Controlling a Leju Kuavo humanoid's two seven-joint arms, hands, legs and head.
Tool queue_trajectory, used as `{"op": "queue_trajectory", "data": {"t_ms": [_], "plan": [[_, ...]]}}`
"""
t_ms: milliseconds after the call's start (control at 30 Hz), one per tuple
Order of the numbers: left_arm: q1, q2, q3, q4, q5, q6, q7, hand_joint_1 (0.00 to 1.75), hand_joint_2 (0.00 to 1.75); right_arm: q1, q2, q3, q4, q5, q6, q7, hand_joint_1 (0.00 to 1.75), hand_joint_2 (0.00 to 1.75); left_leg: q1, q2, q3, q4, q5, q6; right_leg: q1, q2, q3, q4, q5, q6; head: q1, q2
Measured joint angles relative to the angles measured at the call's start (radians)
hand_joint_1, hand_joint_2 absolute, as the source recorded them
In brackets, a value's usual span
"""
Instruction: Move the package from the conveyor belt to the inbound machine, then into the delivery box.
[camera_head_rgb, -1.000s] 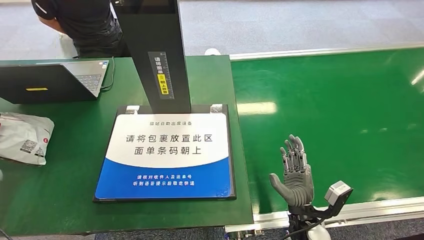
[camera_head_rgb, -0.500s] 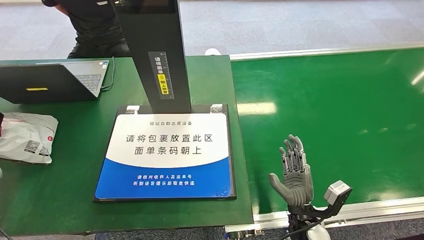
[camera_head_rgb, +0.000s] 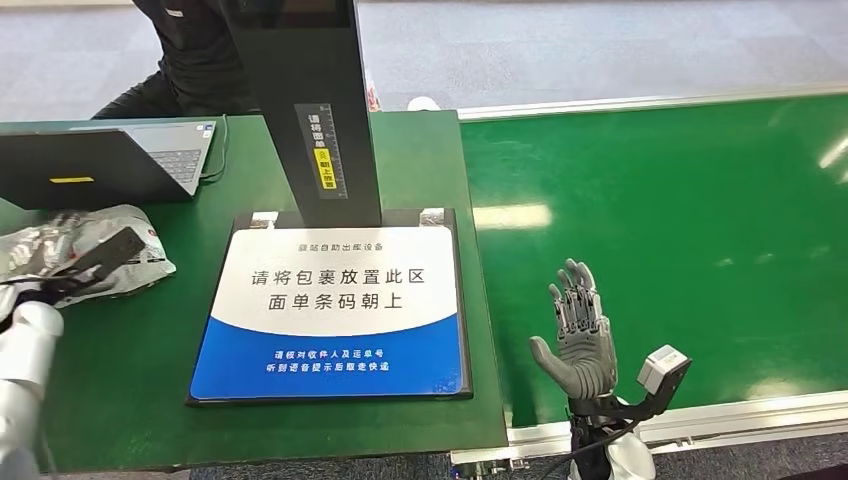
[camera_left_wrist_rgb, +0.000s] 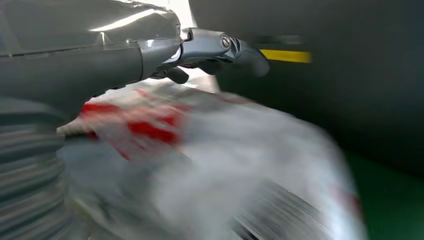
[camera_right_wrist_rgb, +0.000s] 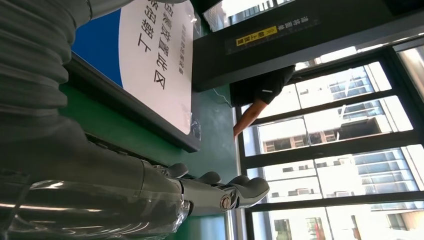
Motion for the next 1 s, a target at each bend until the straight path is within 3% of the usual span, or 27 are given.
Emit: {"op": "queue_trajectory", "data": {"t_ms": [133,333,467,600,733,833,1000], "plan": [[0.078,-0.051,-0.133,-0.138,0.09,0.007,0.038,0.0,1.75,0.007,0.001,-0.008,0.0,0.0,0.004,0.0,0.0,1.75,0.0,0.0,-0.001,0.0,0.0,0.0,0.0,0.0,-0.001,0.0,0.0,0.0,0.0,0.0],[0.113,-0.062,-0.232,-0.224,0.137,0.017,0.047,0.0,1.75,0.01,0.001,-0.016,0.0,0.0,0.005,0.0,0.0,1.75,0.0,0.0,-0.001,0.0,0.0,-0.001,0.002,0.0,-0.001,0.0,0.0,0.0,0.0,0.0],[0.155,-0.087,-0.275,-0.316,0.119,0.12,0.057,0.0,1.75,0.02,0.001,-0.018,-0.002,0.0,0.004,0.0,0.0,1.75,0.0,0.0,-0.001,0.0,0.0,-0.001,0.002,0.0,-0.001,0.0,0.0,-0.001,0.0,0.0],[0.22,-0.152,-0.307,-0.478,0.126,0.226,0.123,0.0,1.75,0.04,0.001,-0.024,-0.02,0.0,0.004,0.003,0.0,1.75,0.0,0.0,-0.001,0.0,0.0,-0.001,0.001,0.0,-0.001,0.0,0.0,-0.001,0.0,0.0],[0.283,-0.225,-0.311,-0.619,0.315,0.223,0.055,0.0,1.75,0.055,0.001,-0.03,-0.034,0.0,0.004,0.005,0.0,1.75,0.0,0.0,-0.002,0.0,-0.001,0.0,0.0,0.0,-0.001,-0.001,0.0,0.0,0.0,0.0],[0.313,-0.255,-0.312,-0.684,0.387,0.207,0.021,0.0,1.75,0.061,0.001,-0.032,-0.037,0.0,0.004,0.005,0.0,1.75,0.0,0.0,-0.002,0.0,-0.001,0.0,0.0,0.0,-0.001,-0.001,0.0,0.0,0.0,0.0],[0.357,-0.297,-0.299,-0.754,0.67,0.073,-0.107,0.0,1.75,0.062,0.001,-0.033,-0.037,0.006,0.004,0.004,0.0,1.75,0.0,0.0,-0.001,0.0,-0.001,0.0,0.0,0.0,-0.001,0.0,0.0,0.0,0.0,0.0]]}}
